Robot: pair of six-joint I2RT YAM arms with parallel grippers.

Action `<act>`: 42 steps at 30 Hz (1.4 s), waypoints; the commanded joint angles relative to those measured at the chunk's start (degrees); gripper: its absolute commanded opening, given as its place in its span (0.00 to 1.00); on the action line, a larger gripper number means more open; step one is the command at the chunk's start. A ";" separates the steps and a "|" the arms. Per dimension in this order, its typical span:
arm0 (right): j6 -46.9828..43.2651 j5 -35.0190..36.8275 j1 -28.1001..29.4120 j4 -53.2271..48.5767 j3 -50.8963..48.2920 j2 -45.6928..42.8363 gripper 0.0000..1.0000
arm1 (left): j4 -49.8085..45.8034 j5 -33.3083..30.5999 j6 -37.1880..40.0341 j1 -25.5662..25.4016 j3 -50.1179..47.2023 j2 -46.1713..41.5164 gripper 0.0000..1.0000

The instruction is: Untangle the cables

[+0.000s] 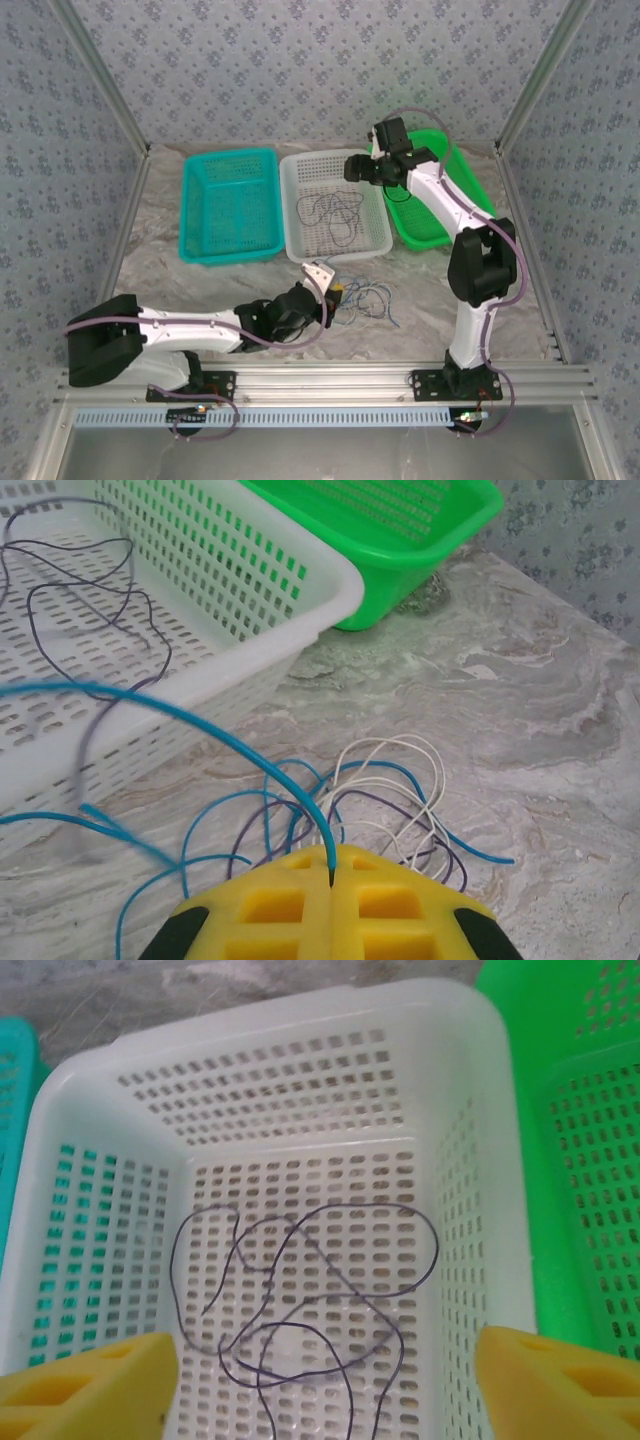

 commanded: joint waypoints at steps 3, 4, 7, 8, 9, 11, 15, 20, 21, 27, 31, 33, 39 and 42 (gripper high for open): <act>-3.19 -4.20 0.37 -5.53 1.72 -5.65 0.84 | 0.53 3.33 -1.94 3.37 -0.81 -5.52 0.05; -4.58 -5.46 0.41 -5.22 0.71 -6.88 0.83 | 0.47 4.75 -2.21 4.21 -0.80 -6.45 0.05; -7.64 -7.81 1.12 -3.81 -4.86 -10.59 0.78 | 0.22 8.37 -2.65 6.06 -0.28 -9.24 0.06; -8.65 -8.04 1.40 -2.87 -7.26 -11.96 0.76 | 0.01 9.38 -2.82 6.54 -0.05 -9.92 0.06; -9.64 -7.94 1.56 -1.39 -10.51 -13.75 0.74 | -0.09 10.70 -3.21 7.26 0.23 -10.58 0.06; -10.70 -8.34 1.57 3.22 -17.46 -17.55 0.71 | -0.16 13.77 -4.35 8.94 0.80 -11.49 0.06; -12.24 -11.53 1.58 11.49 -29.79 -24.64 0.72 | 0.07 18.80 -7.66 12.33 1.77 -11.98 0.06; -18.36 -13.71 4.96 16.51 -38.42 -28.87 0.78 | 1.47 21.61 -9.60 14.44 2.70 -11.08 0.06; -19.36 -14.25 5.83 16.33 -38.61 -28.53 0.78 | 1.78 21.88 -9.66 14.67 2.91 -10.86 0.06; -23.58 -18.36 9.22 17.62 -39.65 -26.56 0.75 | 2.41 22.45 -10.49 15.51 4.19 -10.70 0.05; -25.33 -22.06 9.63 19.34 -40.75 -26.44 0.72 | 1.89 22.13 -10.60 16.20 4.55 -11.94 0.05; -26.83 -22.99 9.69 18.48 -40.65 -26.10 0.71 | 1.75 21.89 -10.67 16.73 4.55 -12.84 0.05; -27.93 -22.14 9.32 15.89 -39.69 -24.51 0.63 | 1.39 21.03 -9.88 17.53 4.30 -14.86 0.05; -30.02 -23.02 10.25 15.29 -39.28 -24.17 0.63 | 1.61 21.13 -9.89 17.80 4.66 -15.52 0.05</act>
